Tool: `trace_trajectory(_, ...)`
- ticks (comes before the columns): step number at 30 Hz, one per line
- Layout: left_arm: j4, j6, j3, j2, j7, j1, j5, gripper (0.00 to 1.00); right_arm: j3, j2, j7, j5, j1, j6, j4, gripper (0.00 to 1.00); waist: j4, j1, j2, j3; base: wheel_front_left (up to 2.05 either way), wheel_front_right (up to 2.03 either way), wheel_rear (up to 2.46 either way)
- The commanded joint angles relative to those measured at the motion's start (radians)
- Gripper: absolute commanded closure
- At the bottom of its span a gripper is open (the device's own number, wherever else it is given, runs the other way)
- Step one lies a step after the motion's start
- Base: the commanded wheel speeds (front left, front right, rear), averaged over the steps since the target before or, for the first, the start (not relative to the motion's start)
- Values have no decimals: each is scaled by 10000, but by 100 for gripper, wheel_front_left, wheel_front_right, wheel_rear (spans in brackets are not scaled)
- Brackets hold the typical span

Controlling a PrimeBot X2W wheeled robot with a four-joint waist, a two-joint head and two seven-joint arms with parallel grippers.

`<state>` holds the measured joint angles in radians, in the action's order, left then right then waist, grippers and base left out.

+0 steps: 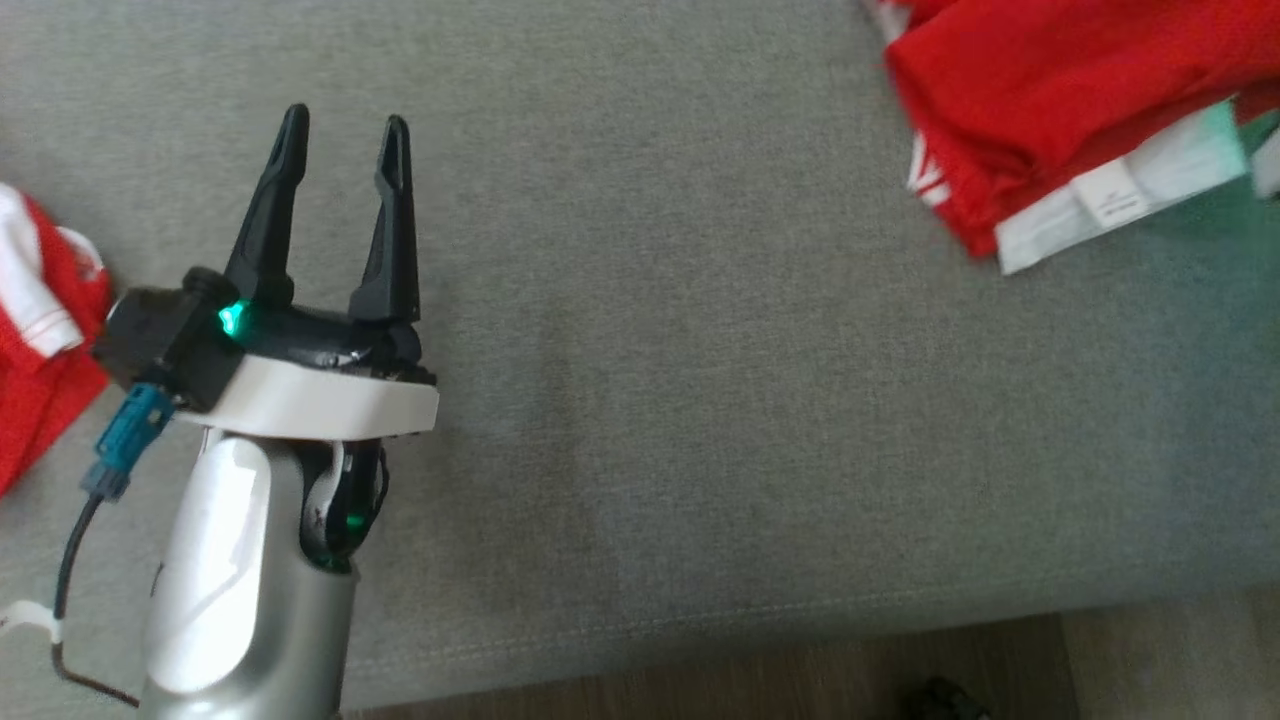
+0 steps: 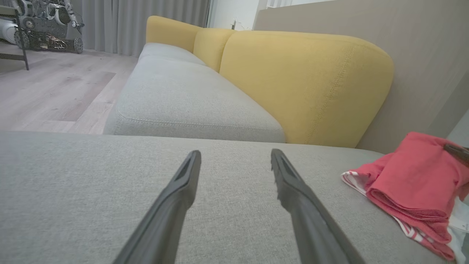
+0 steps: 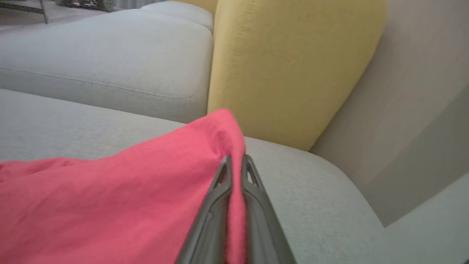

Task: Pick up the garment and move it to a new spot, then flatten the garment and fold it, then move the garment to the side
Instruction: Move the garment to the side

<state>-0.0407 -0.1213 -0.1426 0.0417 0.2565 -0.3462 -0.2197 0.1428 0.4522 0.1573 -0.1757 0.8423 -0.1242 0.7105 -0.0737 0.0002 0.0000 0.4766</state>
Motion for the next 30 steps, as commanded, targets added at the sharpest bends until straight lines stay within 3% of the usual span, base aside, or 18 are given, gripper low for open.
trace_trajectory(1,393,-47,329,85,53,-228,129,0,-315,342,-64,8,201,-65,-151,100,-173,-2,0,197,0,0,0)
trace_trajectory(7,456,-79,249,85,53,-249,118,0,-1568,33,-339,393,337,-65,84,100,-277,-2,0,306,0,0,0)
trace_trajectory(11,510,-87,163,85,53,-211,87,0,-2798,-215,-449,1379,348,-65,97,100,-237,-2,0,343,0,0,0)
trace_trajectory(17,536,-91,120,85,53,-182,54,0,-3813,-848,-654,2579,170,-65,-432,100,-200,-2,0,429,0,0,0)
trace_trajectory(18,528,-91,110,85,53,-177,46,0,-3870,-918,-676,2699,134,-65,-524,86,-194,-2,0,434,0,0,0)
trace_trajectory(19,521,-92,103,85,53,-172,36,0,-3927,-1001,-692,2781,99,-65,-612,54,-191,-2,0,438,0,0,0)
trace_trajectory(20,517,-92,103,85,53,-170,26,0,-4034,-1116,-779,2775,76,-65,-657,0,-191,-2,0,445,0,0,0)
trace_trajectory(30,321,-93,135,85,53,-157,-168,0,-3652,-1698,-1034,2706,28,-65,-1798,0,-62,-2,0,-19,0,0,0)
